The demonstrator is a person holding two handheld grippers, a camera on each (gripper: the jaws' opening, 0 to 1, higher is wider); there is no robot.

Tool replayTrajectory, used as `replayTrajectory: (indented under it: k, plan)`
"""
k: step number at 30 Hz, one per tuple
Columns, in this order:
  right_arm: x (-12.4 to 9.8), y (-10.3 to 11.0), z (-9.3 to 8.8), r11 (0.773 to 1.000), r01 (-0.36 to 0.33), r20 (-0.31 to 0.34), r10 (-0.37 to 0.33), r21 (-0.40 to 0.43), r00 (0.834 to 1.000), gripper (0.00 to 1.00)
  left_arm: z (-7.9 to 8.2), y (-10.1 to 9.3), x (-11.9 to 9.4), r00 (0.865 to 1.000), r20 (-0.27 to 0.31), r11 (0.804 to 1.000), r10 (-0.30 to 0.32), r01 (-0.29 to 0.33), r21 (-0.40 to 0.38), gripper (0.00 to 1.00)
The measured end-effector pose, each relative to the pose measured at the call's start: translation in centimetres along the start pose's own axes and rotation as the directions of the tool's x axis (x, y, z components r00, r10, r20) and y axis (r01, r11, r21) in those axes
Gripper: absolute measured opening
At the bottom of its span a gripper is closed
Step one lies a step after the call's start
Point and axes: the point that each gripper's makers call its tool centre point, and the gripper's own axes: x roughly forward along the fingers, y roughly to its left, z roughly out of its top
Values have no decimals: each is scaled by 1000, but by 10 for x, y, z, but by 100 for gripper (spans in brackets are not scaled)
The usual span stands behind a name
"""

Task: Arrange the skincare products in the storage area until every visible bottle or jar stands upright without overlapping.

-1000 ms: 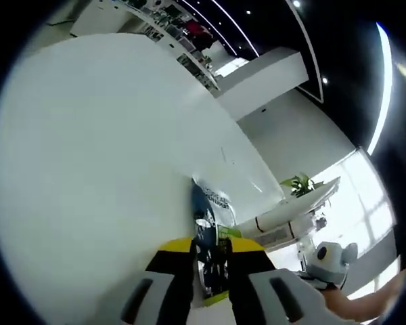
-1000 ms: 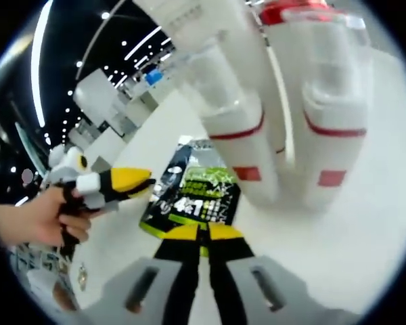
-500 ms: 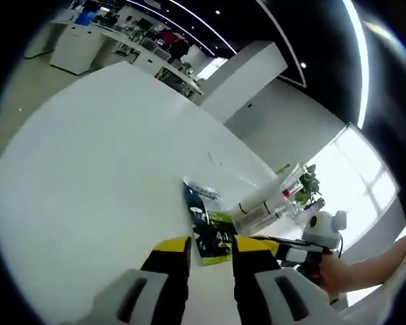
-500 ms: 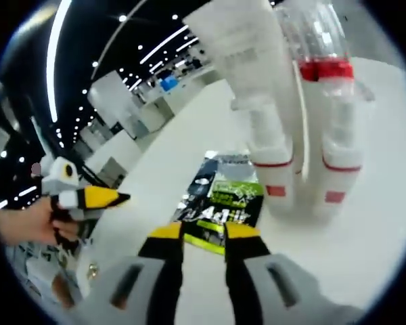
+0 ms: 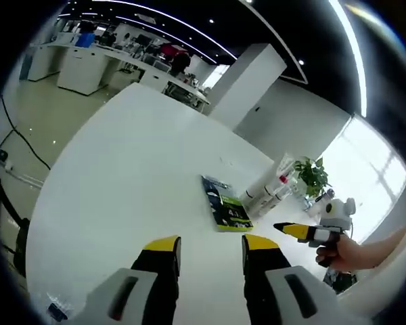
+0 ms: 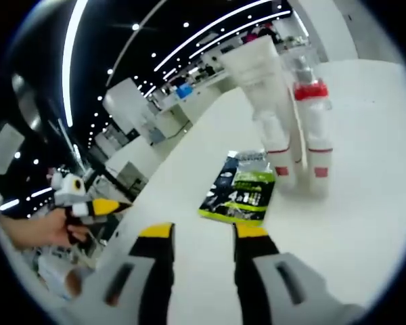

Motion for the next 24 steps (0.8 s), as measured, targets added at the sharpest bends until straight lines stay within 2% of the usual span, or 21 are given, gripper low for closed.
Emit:
replayTrajectory:
  k: [6, 9, 12, 14, 16, 17, 19, 21, 22, 23, 24]
  plan:
    - [-25, 1, -11, 1000, 4, 10, -4, 25, 1000, 32, -26, 22, -41, 994, -29, 994, 105, -103, 41, 41]
    - [-35, 1, -13, 999, 5, 27, -5, 32, 1000, 32, -47, 33, -58, 984, -64, 985, 166, -162, 64, 42]
    - [-40, 1, -17, 1000, 3, 27, -4, 27, 1000, 32, -62, 39, -67, 974, -80, 975, 214, -207, 81, 45]
    - [-43, 2, -19, 1000, 2, 30, -3, 23, 1000, 32, -73, 42, -71, 963, -116, 967, 245, -233, 108, 49]
    - [-45, 4, -20, 1000, 2, 32, -2, 20, 999, 33, -83, 49, -75, 945, -153, 951, 290, -268, 154, 52]
    - [-46, 5, -20, 1000, 0, 33, -1, 14, 999, 33, -87, 52, -77, 936, -159, 943, 315, -289, 166, 54]
    - [-47, 6, -20, 1000, -3, 38, 3, 12, 999, 33, -90, 54, -77, 931, -163, 939, 325, -298, 170, 60]
    - [-49, 8, -20, 1000, -5, 45, 4, 9, 999, 33, -97, 60, -79, 914, -179, 924, 364, -331, 191, 67]
    - [-50, 8, -21, 1000, -5, 47, 5, 11, 999, 33, -100, 61, -79, 911, -180, 920, 372, -336, 200, 71]
    - [-50, 8, -21, 1000, -6, 48, 5, 13, 999, 33, -104, 66, -81, 892, -194, 903, 409, -364, 227, 72]
    - [-51, 8, -23, 1000, -5, 48, 4, 15, 999, 33, -108, 66, -82, 884, -203, 898, 422, -375, 231, 72]
